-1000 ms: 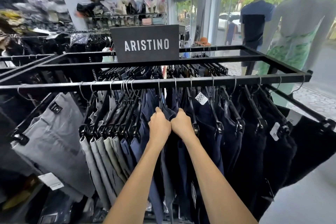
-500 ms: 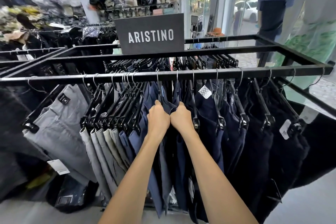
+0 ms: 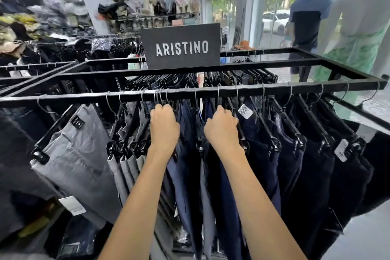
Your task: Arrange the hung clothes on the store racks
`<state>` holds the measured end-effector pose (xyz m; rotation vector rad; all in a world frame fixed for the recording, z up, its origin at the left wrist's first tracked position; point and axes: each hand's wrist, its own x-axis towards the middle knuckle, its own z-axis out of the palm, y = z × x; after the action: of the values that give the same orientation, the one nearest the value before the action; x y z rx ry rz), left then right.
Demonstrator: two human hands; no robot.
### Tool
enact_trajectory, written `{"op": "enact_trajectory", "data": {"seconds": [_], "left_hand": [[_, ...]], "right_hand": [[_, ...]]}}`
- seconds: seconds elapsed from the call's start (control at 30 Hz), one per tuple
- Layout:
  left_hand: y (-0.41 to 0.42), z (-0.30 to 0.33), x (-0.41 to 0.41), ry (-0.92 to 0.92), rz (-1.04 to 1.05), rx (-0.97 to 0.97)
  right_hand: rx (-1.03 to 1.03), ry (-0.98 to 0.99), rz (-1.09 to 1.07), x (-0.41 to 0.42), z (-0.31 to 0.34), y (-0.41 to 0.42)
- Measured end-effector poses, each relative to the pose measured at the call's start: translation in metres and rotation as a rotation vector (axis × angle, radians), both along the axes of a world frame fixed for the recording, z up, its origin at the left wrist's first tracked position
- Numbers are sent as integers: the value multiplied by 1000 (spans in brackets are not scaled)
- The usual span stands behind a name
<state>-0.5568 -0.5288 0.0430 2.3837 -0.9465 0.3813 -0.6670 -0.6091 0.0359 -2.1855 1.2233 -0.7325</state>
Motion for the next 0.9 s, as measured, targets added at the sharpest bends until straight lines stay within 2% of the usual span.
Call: {"op": "enact_trajectory", "data": {"seconds": [0.07,0.13,0.17,0.27,0.33,0.47,0.57,0.77,0.9], "left_hand": [[9,-2,9,-36,-18,201],[14,-11,15,-80,-98,332],[14,-15,19,-80,-129,337],[16,-18,29,124,-182,262],[15,-23,32,198,-215,283],[15,-34,38,225,-213,354],[22,-37,42,171,-214,320],[43,-34,70,127,-197,286],[70,-31,95,98,-154,265]], "right_hand": [[-75,-142,65,14,11,20],[25,-219,152,32,17,42],[84,-213,173,41,19,51],[243,-172,133,62,13,63],[328,-184,70,71,3,60],[515,-296,25,80,-17,58],[658,-418,48,88,-25,65],[560,-306,94,134,-42,61],[498,-265,85,158,-27,88]]}}
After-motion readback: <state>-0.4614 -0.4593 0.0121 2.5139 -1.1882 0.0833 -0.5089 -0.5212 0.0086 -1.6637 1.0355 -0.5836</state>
